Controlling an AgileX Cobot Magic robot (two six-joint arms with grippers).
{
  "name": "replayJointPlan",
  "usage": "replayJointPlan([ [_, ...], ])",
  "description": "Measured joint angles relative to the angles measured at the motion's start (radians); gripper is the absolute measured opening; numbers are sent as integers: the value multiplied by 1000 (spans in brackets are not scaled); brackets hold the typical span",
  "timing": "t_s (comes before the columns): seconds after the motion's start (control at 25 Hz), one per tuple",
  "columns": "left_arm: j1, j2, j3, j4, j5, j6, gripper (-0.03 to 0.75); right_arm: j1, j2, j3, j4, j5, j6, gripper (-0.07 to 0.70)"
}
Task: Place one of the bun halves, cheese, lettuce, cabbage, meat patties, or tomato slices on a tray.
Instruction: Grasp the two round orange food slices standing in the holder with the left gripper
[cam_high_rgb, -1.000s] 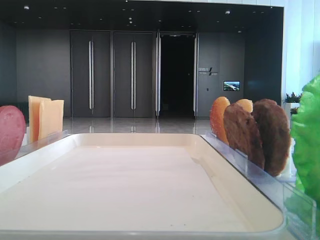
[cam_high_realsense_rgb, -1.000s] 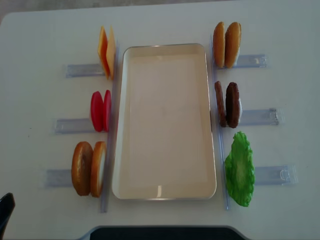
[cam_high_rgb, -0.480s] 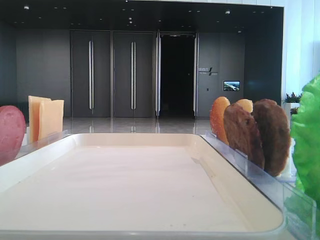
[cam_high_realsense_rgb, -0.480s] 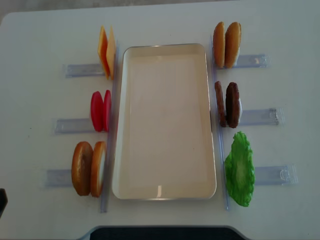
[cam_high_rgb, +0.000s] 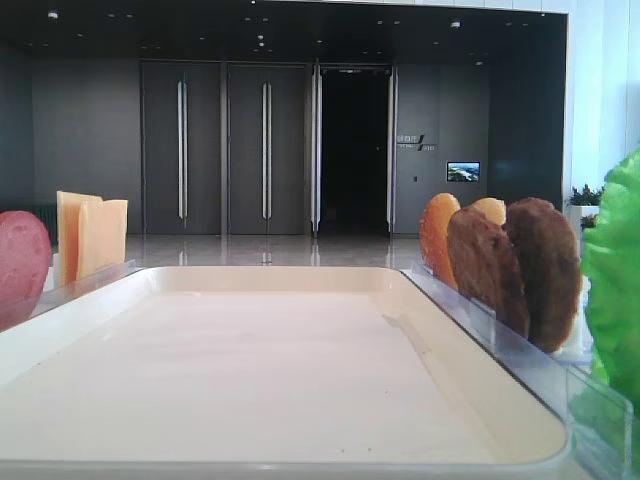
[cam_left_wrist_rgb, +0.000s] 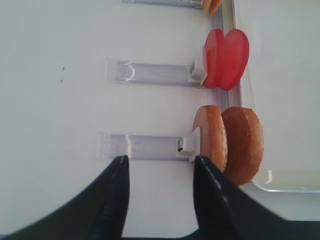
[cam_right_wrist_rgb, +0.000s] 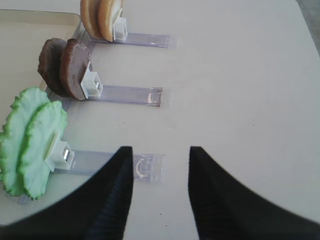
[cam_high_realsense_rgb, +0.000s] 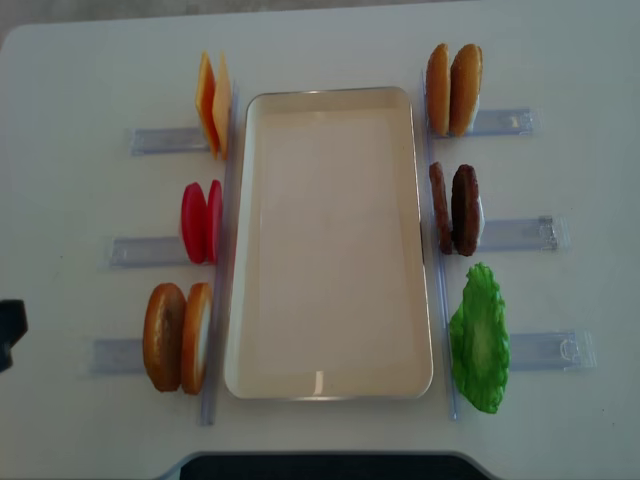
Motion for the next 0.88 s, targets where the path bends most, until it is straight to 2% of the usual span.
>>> replayJointPlan([
  [0.36, 0, 400, -196, -43, 96, -6, 328, 0, 0, 0, 0, 0, 0, 288],
  [0.6, 0, 601, -242, -48, 98, -6, 345, 0, 0, 0, 0, 0, 0, 288],
  [0.88, 0, 648, -244, -53, 82, -9, 348, 0, 0, 0, 0, 0, 0, 288],
])
